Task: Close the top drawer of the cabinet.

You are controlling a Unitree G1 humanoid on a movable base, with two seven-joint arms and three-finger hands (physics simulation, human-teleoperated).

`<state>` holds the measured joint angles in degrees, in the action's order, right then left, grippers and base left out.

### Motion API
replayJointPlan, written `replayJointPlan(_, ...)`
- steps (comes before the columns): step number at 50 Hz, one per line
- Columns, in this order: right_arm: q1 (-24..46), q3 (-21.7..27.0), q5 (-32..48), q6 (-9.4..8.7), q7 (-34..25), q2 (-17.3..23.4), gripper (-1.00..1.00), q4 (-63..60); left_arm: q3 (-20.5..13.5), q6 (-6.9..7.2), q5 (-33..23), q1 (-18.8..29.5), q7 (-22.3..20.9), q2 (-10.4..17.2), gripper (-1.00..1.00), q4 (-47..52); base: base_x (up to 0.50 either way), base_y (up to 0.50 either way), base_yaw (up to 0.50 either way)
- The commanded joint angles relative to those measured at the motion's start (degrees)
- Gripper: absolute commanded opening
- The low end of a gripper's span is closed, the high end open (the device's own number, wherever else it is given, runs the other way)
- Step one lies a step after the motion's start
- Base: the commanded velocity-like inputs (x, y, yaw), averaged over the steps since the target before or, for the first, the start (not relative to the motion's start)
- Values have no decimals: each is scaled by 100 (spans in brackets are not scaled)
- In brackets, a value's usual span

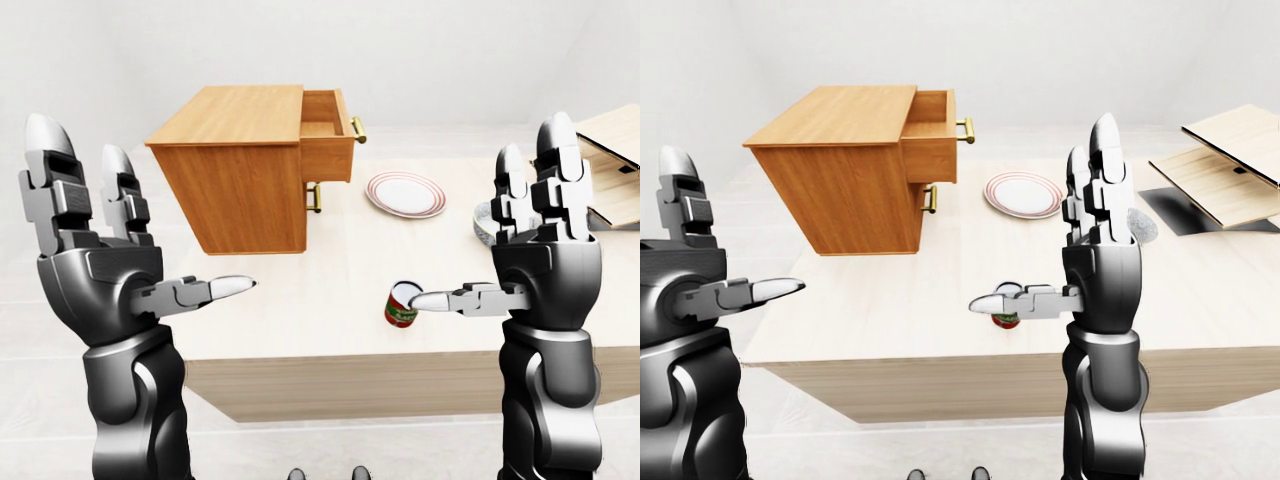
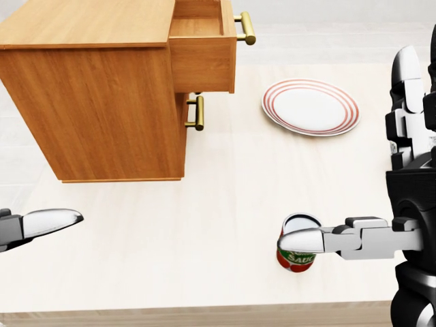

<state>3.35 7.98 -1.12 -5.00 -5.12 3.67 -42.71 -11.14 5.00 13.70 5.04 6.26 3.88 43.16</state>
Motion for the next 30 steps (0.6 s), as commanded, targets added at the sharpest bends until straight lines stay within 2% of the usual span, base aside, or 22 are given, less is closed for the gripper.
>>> replayJointPlan(1,33,-43,32,0,-23,9,100,-11,-16,0,11,111,32,19,100,-1,0,50,0)
replayJointPlan(3,31,-43,34,0,-26,6,100,-8,-15,0,18,114,36,21,100,6,0,50,0)
replayJointPlan(4,76,30,-125,0,-23,-98,100,61,2,0,11,85,27,20,100,16,0,0,0)
replayJointPlan(16,2,-131,-97,0,-57,2,100,8,39,0,-21,-2,-8,-4,100,-40,1,0,0)
replayJointPlan(30,-46,-199,1,0,-160,-25,100,4,38,0,-28,-57,-49,-28,100,-56,41,0,0)
